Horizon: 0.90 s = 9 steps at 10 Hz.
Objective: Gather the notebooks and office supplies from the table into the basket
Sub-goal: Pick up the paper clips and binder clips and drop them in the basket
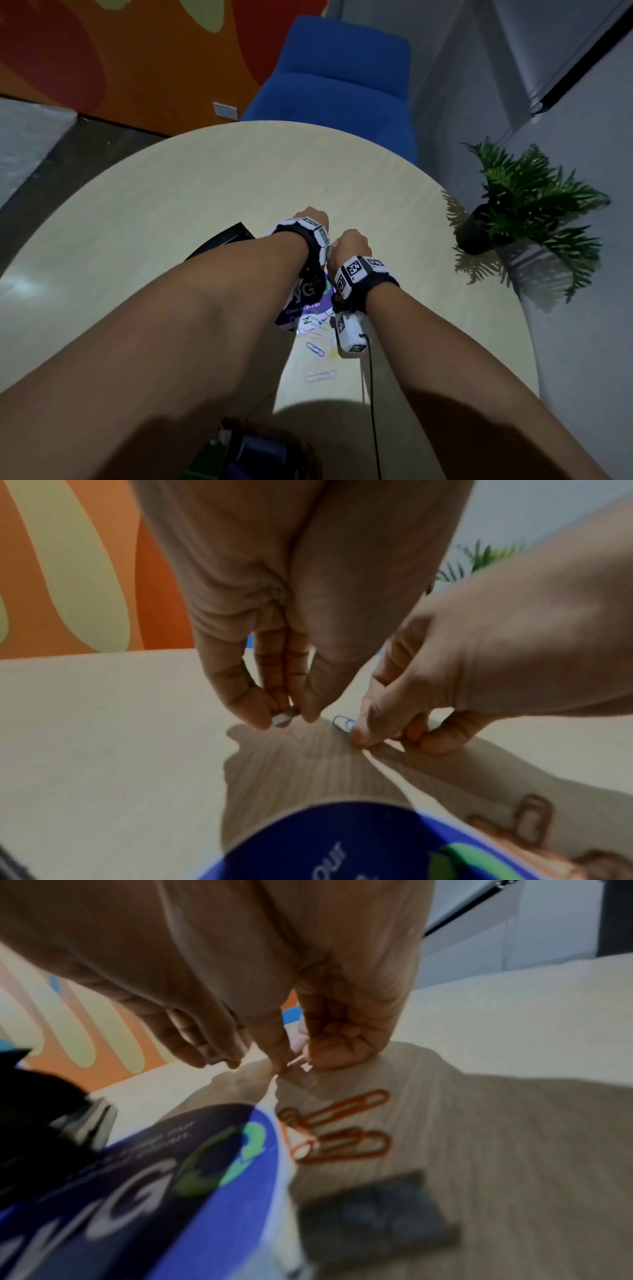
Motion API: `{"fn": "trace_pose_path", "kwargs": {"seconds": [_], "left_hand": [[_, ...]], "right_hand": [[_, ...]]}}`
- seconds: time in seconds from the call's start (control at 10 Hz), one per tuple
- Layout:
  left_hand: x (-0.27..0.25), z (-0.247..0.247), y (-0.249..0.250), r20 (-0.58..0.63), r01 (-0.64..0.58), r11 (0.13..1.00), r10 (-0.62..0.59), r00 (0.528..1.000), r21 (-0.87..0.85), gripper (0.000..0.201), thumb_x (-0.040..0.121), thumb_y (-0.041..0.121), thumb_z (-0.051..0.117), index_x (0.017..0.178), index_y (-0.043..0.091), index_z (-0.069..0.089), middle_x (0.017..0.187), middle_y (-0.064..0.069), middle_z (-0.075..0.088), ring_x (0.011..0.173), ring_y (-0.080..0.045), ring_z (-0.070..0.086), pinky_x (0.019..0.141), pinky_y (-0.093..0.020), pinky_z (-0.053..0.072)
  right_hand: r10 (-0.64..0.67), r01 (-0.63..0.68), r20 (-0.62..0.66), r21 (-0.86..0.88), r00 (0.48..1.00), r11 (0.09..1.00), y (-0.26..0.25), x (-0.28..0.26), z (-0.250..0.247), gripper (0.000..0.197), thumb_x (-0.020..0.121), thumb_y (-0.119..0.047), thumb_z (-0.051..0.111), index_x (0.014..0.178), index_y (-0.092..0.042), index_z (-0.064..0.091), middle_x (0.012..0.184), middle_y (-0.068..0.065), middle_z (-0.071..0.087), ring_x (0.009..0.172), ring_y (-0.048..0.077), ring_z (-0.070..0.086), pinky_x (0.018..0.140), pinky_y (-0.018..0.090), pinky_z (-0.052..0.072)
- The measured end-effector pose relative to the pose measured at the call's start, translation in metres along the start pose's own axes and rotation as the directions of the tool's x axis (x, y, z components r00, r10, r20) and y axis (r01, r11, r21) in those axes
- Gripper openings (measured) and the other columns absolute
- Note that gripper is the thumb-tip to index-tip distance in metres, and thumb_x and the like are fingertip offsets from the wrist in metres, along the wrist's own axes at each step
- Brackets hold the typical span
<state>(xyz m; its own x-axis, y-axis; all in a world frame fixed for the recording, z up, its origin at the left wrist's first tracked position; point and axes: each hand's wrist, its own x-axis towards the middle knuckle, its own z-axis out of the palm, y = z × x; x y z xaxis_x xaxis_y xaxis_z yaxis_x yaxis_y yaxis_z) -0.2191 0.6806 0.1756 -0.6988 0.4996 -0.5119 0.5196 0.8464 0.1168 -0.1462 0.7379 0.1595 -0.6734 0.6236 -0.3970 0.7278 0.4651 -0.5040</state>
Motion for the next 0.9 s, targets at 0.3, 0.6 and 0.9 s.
{"fn": "trace_pose_path", "kwargs": {"seconds": [0.3,0.6,0.9], "left_hand": [[-0.1,-0.039,0.009,-0.286,-0.185,0.98,0.158,0.945,-0.07,0.021,0.084,0.014,0.068,0.104,0.008,0.066,0.105,-0.014,0.065,0.095,-0.035,0.064,0.072,-0.037,0.048],[-0.253,0.024,-0.053,-0.217,-0.394,0.808,0.33,0.919,-0.439,0.002,0.081,0.017,0.071,0.08,0.017,0.07,0.074,0.007,0.066,0.058,-0.001,0.055,0.069,-0.02,0.043],[-0.31,0.086,-0.079,-0.087,-0.344,0.776,0.354,0.931,-0.529,0.006,0.084,0.013,0.067,0.083,0.017,0.072,0.073,0.007,0.066,0.06,0.005,0.054,0.055,-0.001,0.037]], "right_hand": [[-0.068,0.103,-0.155,0.23,0.986,0.968,0.028,-0.036,-0.045,0.02,0.076,-0.007,0.072,0.058,-0.008,0.062,0.058,0.005,0.061,0.049,0.014,0.056,0.05,0.021,0.045],[-0.274,0.261,-0.02,0.379,0.961,0.888,0.071,-0.172,-0.056,0.022,0.084,0.004,0.064,0.1,-0.01,0.069,0.065,0.0,0.06,0.057,0.012,0.058,0.061,0.022,0.052],[-0.332,0.281,0.13,0.303,0.934,0.911,0.094,-0.295,-0.016,0.014,0.082,-0.001,0.065,0.081,-0.014,0.07,0.07,-0.007,0.065,0.061,0.003,0.055,0.064,0.013,0.047]]}}
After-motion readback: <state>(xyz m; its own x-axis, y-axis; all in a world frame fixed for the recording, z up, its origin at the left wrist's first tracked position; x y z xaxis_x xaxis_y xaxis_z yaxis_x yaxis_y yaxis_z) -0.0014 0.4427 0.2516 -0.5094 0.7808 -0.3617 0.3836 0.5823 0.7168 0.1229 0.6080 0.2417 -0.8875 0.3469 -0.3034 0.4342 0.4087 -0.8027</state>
